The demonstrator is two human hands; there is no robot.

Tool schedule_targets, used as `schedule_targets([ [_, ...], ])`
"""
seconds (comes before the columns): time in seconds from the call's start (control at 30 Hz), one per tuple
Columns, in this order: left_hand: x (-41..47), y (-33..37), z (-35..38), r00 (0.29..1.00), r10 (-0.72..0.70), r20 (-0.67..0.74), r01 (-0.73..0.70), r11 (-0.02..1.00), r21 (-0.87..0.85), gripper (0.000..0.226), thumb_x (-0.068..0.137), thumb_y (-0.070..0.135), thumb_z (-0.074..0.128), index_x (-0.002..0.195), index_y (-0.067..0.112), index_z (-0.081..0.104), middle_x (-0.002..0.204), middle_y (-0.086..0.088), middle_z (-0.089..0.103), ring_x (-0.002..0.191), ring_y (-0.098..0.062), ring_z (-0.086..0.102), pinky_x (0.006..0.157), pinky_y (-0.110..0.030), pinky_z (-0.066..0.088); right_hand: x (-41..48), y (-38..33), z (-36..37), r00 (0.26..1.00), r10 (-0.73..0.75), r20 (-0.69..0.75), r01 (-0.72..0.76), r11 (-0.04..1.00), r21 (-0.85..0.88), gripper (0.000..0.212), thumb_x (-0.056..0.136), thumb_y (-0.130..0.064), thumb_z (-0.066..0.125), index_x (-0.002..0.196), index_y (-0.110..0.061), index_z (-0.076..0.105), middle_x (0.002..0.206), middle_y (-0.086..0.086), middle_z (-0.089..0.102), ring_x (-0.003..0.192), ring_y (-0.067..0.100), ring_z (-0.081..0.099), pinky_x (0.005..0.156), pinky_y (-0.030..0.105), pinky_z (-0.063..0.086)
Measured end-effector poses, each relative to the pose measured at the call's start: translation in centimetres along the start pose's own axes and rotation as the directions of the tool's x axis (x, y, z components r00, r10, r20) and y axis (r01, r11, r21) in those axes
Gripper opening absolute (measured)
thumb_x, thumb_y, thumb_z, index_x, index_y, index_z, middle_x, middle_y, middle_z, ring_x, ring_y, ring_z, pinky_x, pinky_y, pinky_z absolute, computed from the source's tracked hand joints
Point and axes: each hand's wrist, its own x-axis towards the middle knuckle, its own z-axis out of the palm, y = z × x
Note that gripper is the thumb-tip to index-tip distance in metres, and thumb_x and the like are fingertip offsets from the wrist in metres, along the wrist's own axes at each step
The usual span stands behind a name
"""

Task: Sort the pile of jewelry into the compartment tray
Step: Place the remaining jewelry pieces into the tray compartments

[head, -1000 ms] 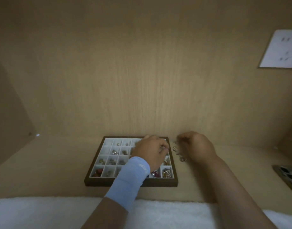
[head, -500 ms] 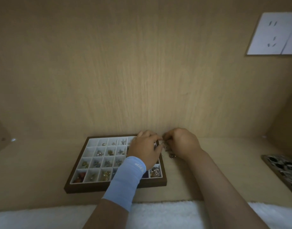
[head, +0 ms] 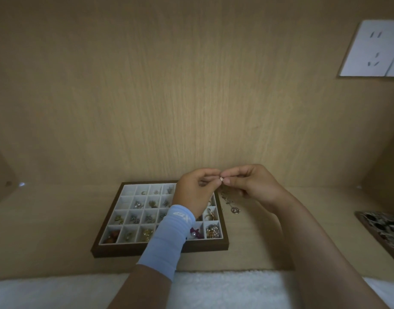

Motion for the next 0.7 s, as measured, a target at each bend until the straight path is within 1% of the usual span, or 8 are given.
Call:
schedule_targets([
  [0.1, 0.0, -0.1, -0.2, 1.000, -0.012, -0.019, 0.011, 0.998, -0.061, 0.016, 0.083, 0.019, 0.075, 0.093, 0.032, 0.075, 0.086, 0.013, 0.075, 0.086, -0.001, 0.069, 0.088, -0.027, 0.056, 0.1, 0.0, 0.1, 1.000, 0.002, -0.014, -0.002, 1.000, 0.018, 0.010, 0.085, -0.007, 0.075, 0.095, -0.009, 0.077, 0.061, 0.004, 0.062, 0.046, 0.007, 0.045, 0.044, 0.016, 0.034],
  [0.17, 0.0, -0.1, -0.4, 1.000, -0.011, -0.019, 0.009, 0.996, -0.091, 0.014, 0.084, 0.017, 0.075, 0.093, 0.027, 0.076, 0.086, 0.011, 0.075, 0.086, -0.003, 0.070, 0.088, -0.029, 0.056, 0.2, -0.1, 0.3, 1.000, -0.001, -0.027, 0.002, 1.000, 0.029, 0.011, 0.084, -0.008, 0.077, 0.095, -0.010, 0.077, 0.064, 0.004, 0.064, 0.046, 0.008, 0.045, 0.043, 0.016, 0.035],
  [0.27, -0.1, 0.1, -0.6, 1.000, -0.009, -0.011, 0.008, 0.992, -0.124, 0.012, 0.086, 0.016, 0.073, 0.095, 0.022, 0.077, 0.088, 0.009, 0.076, 0.088, -0.004, 0.070, 0.087, -0.027, 0.056, 0.3, -0.2, 0.6, 0.999, -0.005, -0.048, 0.006, 1.000, 0.017, 0.010, 0.084, -0.013, 0.078, 0.093, -0.011, 0.077, 0.068, 0.005, 0.067, 0.046, 0.007, 0.045, 0.042, 0.017, 0.035],
  [0.37, 0.0, 0.3, -1.0, 0.999, -0.034, -0.001, 0.034, 0.990, -0.139, 0.012, 0.088, 0.020, 0.070, 0.097, 0.021, 0.077, 0.091, 0.010, 0.076, 0.089, -0.001, 0.069, 0.086, -0.022, 0.054, 0.4, -0.2, 0.9, 0.998, -0.032, -0.058, 0.033, 0.999, 0.014, 0.010, 0.084, -0.016, 0.077, 0.091, -0.008, 0.078, 0.064, 0.001, 0.067, 0.045, 0.007, 0.043, 0.041, 0.016, 0.034],
  [0.43, 0.0, 0.6, -1.3, 0.999, -0.052, -0.005, 0.050, 0.988, -0.148, 0.010, 0.086, 0.020, 0.071, 0.095, 0.023, 0.076, 0.089, 0.010, 0.076, 0.088, -0.001, 0.069, 0.083, -0.020, 0.053, 0.3, -0.3, 1.2, 0.997, -0.054, -0.057, 0.054, 0.999, 0.006, 0.010, 0.084, -0.016, 0.078, 0.088, -0.007, 0.077, 0.061, 0.005, 0.061, 0.045, 0.008, 0.042, 0.041, 0.016, 0.034],
  [0.53, -0.2, 1.0, -2.1, 0.995, -0.095, -0.009, 0.092, 0.983, -0.160, 0.008, 0.085, 0.020, 0.073, 0.091, 0.025, 0.075, 0.086, 0.009, 0.076, 0.082, 0.000, 0.069, 0.081, -0.021, 0.053, 0.3, -0.5, 1.7, 0.997, -0.068, -0.023, 0.068, 0.998, -0.005, 0.010, 0.086, -0.015, 0.076, 0.090, -0.006, 0.077, 0.064, 0.012, 0.059, 0.046, 0.009, 0.044, 0.042, 0.016, 0.035],
  [0.6, -0.5, 1.2, -2.7, 0.993, -0.115, -0.001, 0.114, 0.982, -0.148, 0.008, 0.085, 0.020, 0.072, 0.091, 0.024, 0.075, 0.085, 0.008, 0.075, 0.078, 0.000, 0.068, 0.079, -0.022, 0.054, 0.3, -0.6, 2.0, 0.997, -0.074, 0.020, 0.074, 0.997, -0.010, 0.010, 0.089, -0.017, 0.073, 0.092, -0.008, 0.077, 0.062, 0.009, 0.059, 0.047, 0.011, 0.045, 0.044, 0.018, 0.036],
  [0.7, -1.0, 1.1, -4.3, 0.994, -0.104, 0.013, 0.105, 0.989, -0.103, 0.007, 0.086, 0.019, 0.072, 0.091, 0.023, 0.074, 0.084, 0.006, 0.075, 0.079, -0.003, 0.069, 0.079, -0.023, 0.055, 0.4, -1.0, 3.0, 0.994, -0.087, 0.072, 0.089, 0.996, -0.025, 0.012, 0.092, -0.016, 0.069, 0.094, -0.006, 0.076, 0.054, -0.003, 0.060, 0.045, 0.007, 0.047, 0.045, 0.018, 0.037],
])
